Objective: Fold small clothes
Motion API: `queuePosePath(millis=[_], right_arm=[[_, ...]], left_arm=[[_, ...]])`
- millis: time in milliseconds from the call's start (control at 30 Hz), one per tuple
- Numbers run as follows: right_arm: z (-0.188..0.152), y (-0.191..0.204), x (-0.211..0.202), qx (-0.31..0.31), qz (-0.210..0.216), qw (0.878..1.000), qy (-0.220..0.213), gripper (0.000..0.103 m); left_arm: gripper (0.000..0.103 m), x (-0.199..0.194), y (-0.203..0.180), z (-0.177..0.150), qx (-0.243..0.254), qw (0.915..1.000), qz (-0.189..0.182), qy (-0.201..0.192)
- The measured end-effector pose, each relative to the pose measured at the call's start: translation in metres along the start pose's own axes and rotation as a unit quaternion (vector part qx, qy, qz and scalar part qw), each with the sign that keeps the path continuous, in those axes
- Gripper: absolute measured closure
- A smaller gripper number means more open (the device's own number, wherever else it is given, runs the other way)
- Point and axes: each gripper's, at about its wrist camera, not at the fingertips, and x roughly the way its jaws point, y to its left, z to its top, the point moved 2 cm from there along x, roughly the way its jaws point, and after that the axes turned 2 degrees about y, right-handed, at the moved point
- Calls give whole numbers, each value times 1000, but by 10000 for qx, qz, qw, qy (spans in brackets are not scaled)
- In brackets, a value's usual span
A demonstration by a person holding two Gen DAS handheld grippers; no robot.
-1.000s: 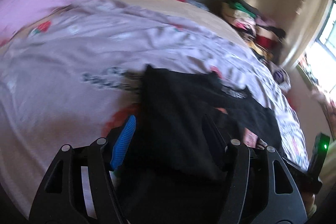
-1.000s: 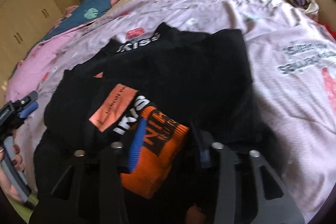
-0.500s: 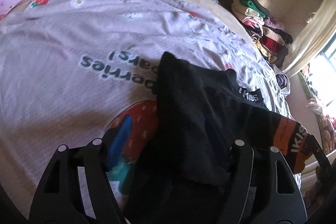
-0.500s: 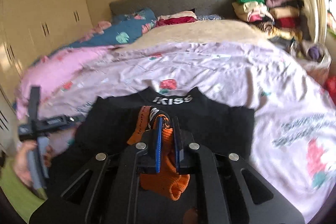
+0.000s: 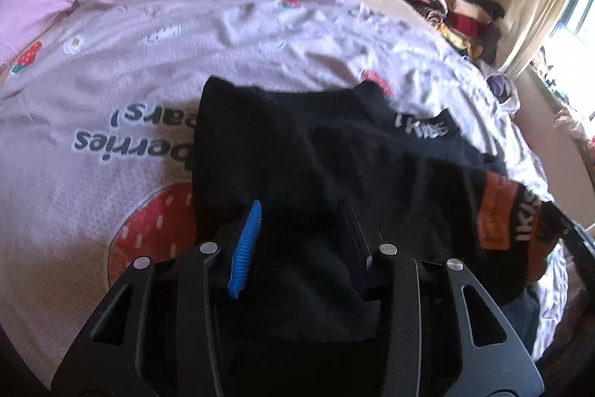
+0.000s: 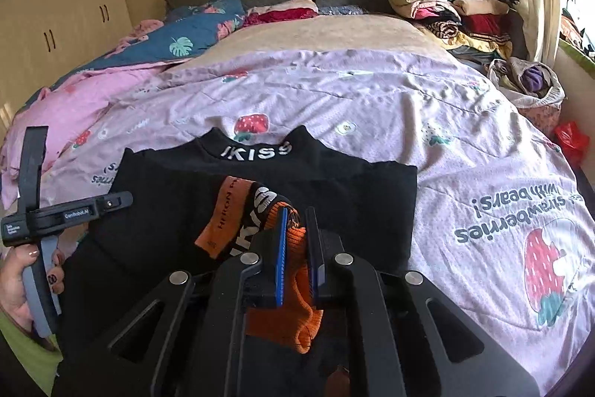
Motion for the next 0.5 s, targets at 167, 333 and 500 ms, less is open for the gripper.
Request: queuePosePath(millis=[167,333,500], right_arm=[[-3,-3,7,30,-151,9998,128,94],[-6,-5,12,40,-285,9994,193,94],[-7,-6,16,-1,-465,9987,218,94]], left_arm=[[69,2,4,-4,7,10000,-12,17],[69,3,5,-6,5,10000,-34,31],[69,3,4,-6,7,10000,-52,40]])
